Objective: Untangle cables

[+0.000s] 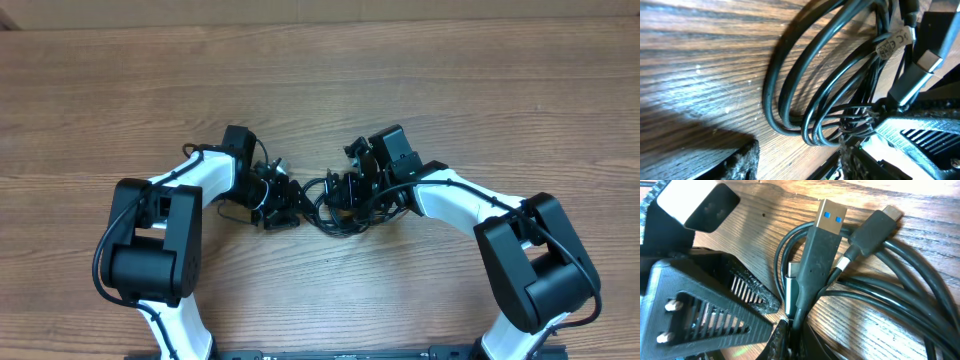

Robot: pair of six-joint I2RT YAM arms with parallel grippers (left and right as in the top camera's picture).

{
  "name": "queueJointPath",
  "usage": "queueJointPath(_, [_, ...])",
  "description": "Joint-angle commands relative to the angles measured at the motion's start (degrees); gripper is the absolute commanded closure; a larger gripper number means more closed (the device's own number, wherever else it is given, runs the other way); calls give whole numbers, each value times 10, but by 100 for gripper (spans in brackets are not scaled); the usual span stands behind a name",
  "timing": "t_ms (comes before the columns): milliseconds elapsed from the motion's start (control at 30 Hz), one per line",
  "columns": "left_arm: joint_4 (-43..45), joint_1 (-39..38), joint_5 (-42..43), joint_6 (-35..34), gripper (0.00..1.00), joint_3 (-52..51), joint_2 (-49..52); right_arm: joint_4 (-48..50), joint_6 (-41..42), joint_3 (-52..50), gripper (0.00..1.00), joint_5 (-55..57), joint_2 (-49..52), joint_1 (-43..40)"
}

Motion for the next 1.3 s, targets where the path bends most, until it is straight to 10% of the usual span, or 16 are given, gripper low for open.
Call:
queueJointPath(0, [-1, 10, -235, 0, 41, -37, 54, 3, 0, 2, 96, 12, -12, 5])
queueJointPath(667, [0, 10, -235, 1, 40, -37, 54, -19, 17, 2, 96, 73, -12, 6])
queueJointPath(933, [0, 10, -235, 1, 40, -37, 54, -19, 17, 2, 67, 73, -12, 6])
queueJointPath(1267, [0, 10, -237, 1, 41, -37, 54, -35, 11, 14, 65, 40, -48, 6])
